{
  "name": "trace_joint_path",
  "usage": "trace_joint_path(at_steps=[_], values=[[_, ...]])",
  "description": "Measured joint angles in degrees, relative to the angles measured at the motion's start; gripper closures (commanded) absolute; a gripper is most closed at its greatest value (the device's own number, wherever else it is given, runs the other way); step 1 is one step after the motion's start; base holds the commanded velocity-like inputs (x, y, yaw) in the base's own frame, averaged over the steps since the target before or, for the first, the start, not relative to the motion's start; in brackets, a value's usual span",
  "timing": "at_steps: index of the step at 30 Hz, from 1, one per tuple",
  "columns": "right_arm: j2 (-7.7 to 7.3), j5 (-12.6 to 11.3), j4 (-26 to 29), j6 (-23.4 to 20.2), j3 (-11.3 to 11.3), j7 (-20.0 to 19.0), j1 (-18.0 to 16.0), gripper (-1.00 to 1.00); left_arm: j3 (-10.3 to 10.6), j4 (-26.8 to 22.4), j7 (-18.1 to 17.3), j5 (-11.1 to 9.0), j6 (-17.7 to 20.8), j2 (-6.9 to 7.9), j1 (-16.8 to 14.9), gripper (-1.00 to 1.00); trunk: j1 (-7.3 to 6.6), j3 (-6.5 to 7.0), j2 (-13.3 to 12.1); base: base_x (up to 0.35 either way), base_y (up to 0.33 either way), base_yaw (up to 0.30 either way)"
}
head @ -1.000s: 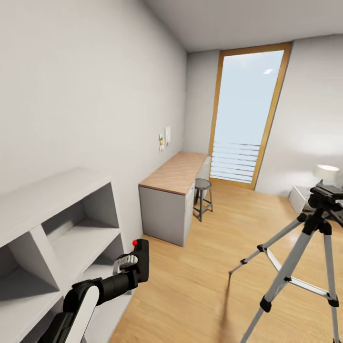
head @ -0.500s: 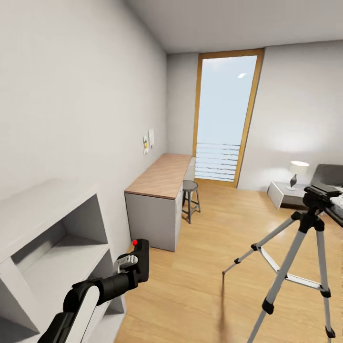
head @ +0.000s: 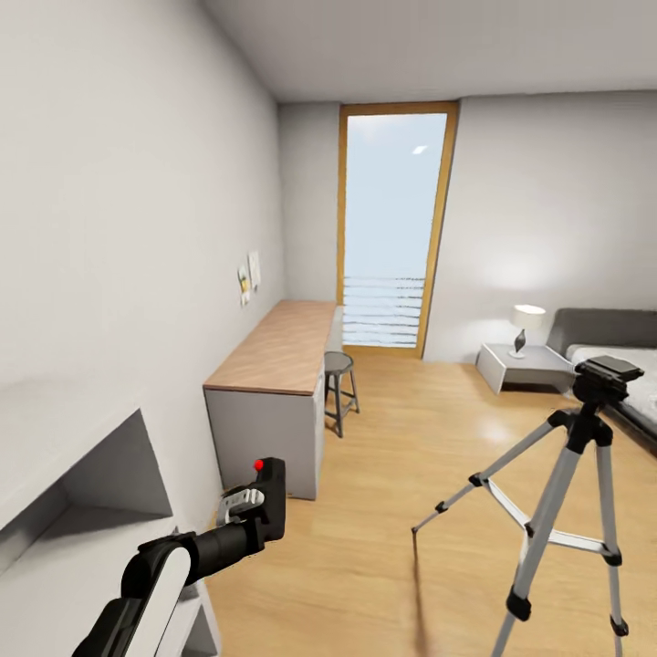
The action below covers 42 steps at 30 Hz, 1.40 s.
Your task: Attach the digital camera to the camera tripod in the bedroom.
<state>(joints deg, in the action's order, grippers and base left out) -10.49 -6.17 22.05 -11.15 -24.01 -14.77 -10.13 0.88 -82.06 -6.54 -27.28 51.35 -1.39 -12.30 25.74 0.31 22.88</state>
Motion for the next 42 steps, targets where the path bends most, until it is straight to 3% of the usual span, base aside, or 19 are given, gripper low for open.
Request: trace_joint_path(at_steps=[14,28,42], values=[[0.06,-0.08,0.01,0.15,-0.04,0.08,0.26,-1.00,0.00,0.01,0.07,0.02,-0.15,0.01,0.00,1.00,0.02,0.53,-0.01,0.222,0.107,-0.269],[0.39,0.06,-0.56,0.93,-0.04,0.26,0.35,-1.00,-0.02,0.00,0.27,0.08,-0.28,0.01,0.01,1.00,0.02,0.67,-0.01,0.017,0.004,-0.074],[0.38,-0.10,-0.45,0.87,0.00,0.28,0.39,-1.00,-0.40,0.01,0.10,-0.29,-0.29,0.31,0.00,1.00,0.02,0.67,-0.01,0.000,0.000,-0.264]])
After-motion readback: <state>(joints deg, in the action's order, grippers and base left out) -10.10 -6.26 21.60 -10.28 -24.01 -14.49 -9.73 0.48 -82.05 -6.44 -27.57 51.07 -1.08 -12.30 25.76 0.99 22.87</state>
